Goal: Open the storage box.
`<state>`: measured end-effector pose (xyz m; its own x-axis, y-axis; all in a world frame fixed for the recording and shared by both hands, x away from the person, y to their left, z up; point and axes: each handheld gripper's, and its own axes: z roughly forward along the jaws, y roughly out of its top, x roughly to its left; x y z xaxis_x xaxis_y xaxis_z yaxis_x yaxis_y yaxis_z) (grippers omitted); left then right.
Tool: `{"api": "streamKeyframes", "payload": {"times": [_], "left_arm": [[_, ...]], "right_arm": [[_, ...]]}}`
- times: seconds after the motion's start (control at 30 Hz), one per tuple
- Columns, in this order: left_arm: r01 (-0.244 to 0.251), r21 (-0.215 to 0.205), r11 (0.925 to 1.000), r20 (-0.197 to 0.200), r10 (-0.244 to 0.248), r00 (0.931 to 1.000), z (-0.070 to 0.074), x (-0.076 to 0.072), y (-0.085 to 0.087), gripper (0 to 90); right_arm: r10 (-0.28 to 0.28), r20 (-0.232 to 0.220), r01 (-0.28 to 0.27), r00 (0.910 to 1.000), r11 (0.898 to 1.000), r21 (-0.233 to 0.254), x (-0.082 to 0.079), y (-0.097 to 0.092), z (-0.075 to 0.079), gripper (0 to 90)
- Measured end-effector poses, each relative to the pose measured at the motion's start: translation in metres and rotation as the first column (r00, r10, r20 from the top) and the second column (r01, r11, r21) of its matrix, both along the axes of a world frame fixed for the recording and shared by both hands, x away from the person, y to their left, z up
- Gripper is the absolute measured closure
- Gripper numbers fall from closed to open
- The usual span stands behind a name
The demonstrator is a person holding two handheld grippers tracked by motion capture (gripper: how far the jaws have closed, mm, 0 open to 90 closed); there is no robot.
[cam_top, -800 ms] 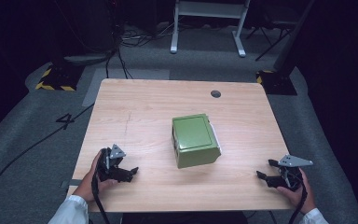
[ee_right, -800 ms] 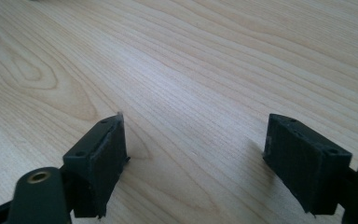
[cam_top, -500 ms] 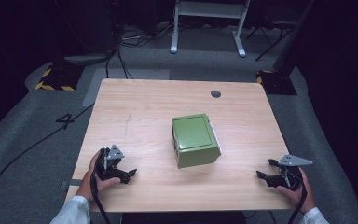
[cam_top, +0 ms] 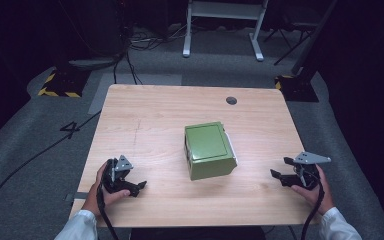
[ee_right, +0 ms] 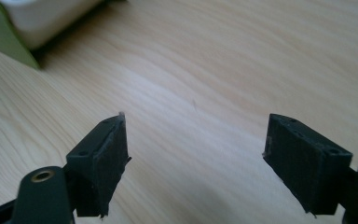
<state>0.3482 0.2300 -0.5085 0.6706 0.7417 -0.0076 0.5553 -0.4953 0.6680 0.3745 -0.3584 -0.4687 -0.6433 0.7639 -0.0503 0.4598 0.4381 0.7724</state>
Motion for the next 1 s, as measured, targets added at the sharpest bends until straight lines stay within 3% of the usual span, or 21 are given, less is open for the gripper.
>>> {"api": "streamKeyframes", "payload": {"times": [0.13, 0.33, 0.4, 0.5, 0.63, 1.0], "left_arm": [[-0.001, 0.000, 1.0000, -0.001, 0.001, 1.0000, 0.000, 0.000, 0.000, 0.4], [-0.001, 0.001, 1.0000, -0.001, 0.001, 1.0000, 0.000, 0.000, 0.000, 0.4], [-0.001, 0.001, 1.0000, -0.001, 0.001, 1.0000, 0.000, 0.000, 0.000, 0.5], [-0.001, 0.001, 1.0000, -0.001, 0.001, 1.0000, 0.000, 0.000, 0.000, 0.4], [-0.001, 0.000, 1.0000, 0.000, 0.001, 1.0000, 0.000, 0.000, 0.000, 0.5], [-0.001, 0.000, 1.0000, 0.000, 0.001, 1.0000, 0.000, 0.000, 0.000, 0.5]], "right_arm": [[0.049, 0.032, -0.049, 0.9983, 0.999, -0.008, 0.011, 0.022, 0.017, 23.1], [0.107, 0.053, -0.105, 0.9929, 0.994, -0.029, 0.029, 0.054, 0.031, 24.4], [0.115, 0.046, -0.115, 0.9923, 0.993, -0.006, 0.035, 0.062, 0.034, 24.5], [0.125, 0.056, -0.124, 0.9906, 0.992, -0.022, 0.040, 0.070, 0.036, 24.4], [0.131, 0.054, -0.132, 0.9898, 0.991, -0.001, 0.051, 0.084, 0.037, 26.5], [0.155, 0.015, -0.156, 0.9877, 0.988, 0.013, 0.066, 0.104, 0.030, 28.0]]}}
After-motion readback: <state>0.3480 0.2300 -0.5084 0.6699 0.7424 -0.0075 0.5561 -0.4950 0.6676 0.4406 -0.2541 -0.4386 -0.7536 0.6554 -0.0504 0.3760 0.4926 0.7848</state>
